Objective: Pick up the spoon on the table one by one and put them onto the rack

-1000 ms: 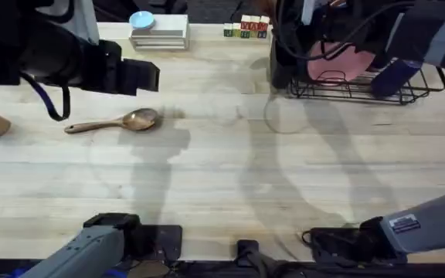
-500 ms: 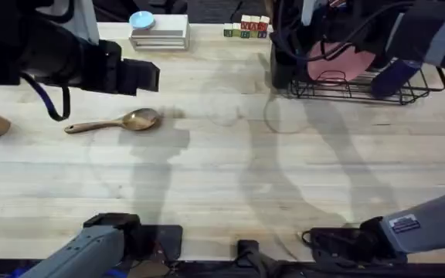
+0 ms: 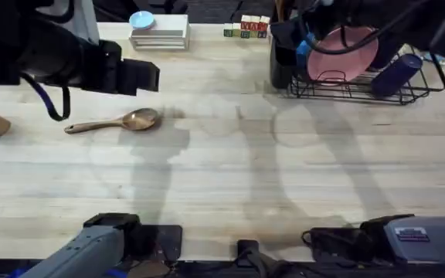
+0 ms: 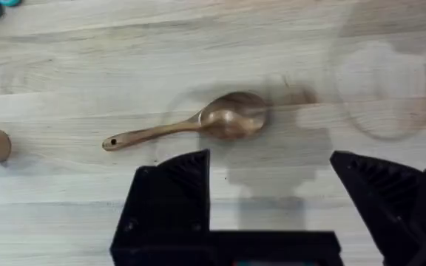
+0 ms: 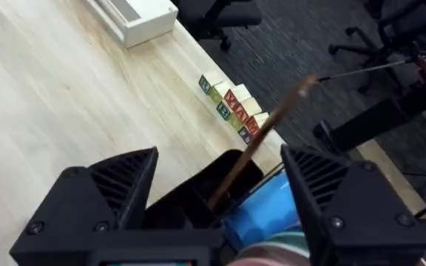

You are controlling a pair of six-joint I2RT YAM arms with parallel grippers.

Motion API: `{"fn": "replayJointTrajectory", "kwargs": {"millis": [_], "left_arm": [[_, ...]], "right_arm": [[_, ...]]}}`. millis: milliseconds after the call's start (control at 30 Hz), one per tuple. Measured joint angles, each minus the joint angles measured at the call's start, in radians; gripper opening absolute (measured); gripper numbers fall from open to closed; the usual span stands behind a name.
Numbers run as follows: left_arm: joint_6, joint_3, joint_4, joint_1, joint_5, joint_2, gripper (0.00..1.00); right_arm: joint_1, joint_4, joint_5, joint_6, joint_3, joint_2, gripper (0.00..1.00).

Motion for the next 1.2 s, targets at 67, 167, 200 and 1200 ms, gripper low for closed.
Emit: {"fn": "replayJointTrajectory", "kwargs": {"millis": [67, 167, 200, 1200], "left_arm": [[0.0, 0.0, 0.0, 0.0, -0.004, 0.0, 0.994], [0.0, 0.0, -0.002, 0.0, -0.018, 0.0, 0.994], [0.0, 0.0, -0.002, 0.0, -0.022, 0.0, 0.994], [1.016, 0.002, -0.011, 0.326, 0.014, 0.158, 0.993]], "right_arm": [[0.0, -0.075, 0.0, 0.0, 0.0, -0.068, 0.993], [0.0, -0.131, 0.0, 0.0, 0.0, -0.116, 0.992], [0.0, -0.143, 0.0, 0.0, 0.0, -0.127, 0.992], [0.0, -0.217, 0.0, 0.0, 0.0, -0.217, 0.993]]}}
